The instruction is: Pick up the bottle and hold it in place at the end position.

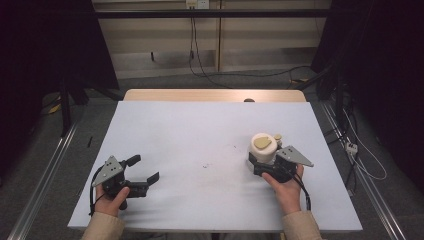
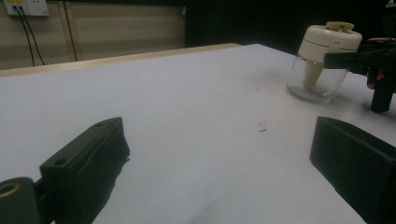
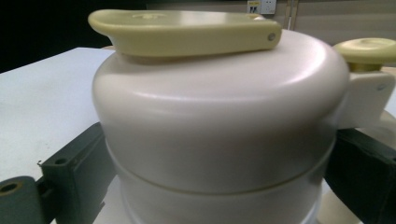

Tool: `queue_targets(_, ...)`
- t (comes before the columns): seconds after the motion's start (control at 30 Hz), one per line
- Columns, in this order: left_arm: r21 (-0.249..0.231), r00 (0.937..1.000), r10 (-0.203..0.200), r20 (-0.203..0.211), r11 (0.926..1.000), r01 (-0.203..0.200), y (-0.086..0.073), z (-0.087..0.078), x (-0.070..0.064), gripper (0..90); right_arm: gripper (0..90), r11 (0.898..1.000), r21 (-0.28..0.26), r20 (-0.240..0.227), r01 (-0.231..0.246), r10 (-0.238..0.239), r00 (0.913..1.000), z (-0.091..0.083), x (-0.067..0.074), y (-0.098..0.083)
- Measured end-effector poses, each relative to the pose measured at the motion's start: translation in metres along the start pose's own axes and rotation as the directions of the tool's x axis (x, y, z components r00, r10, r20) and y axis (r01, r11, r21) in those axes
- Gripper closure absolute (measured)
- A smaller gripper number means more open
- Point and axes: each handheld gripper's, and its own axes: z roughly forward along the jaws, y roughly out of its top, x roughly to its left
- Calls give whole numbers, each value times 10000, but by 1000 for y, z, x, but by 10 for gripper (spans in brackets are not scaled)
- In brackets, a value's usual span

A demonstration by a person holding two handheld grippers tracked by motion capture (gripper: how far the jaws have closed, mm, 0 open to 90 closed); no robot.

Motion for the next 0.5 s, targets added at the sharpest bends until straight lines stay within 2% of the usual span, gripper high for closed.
queue_targets(0.5,30,10000,38,58,10000,-38,0,1,0,37,55,10000,36,-18,-10,10,10000,7,0,0)
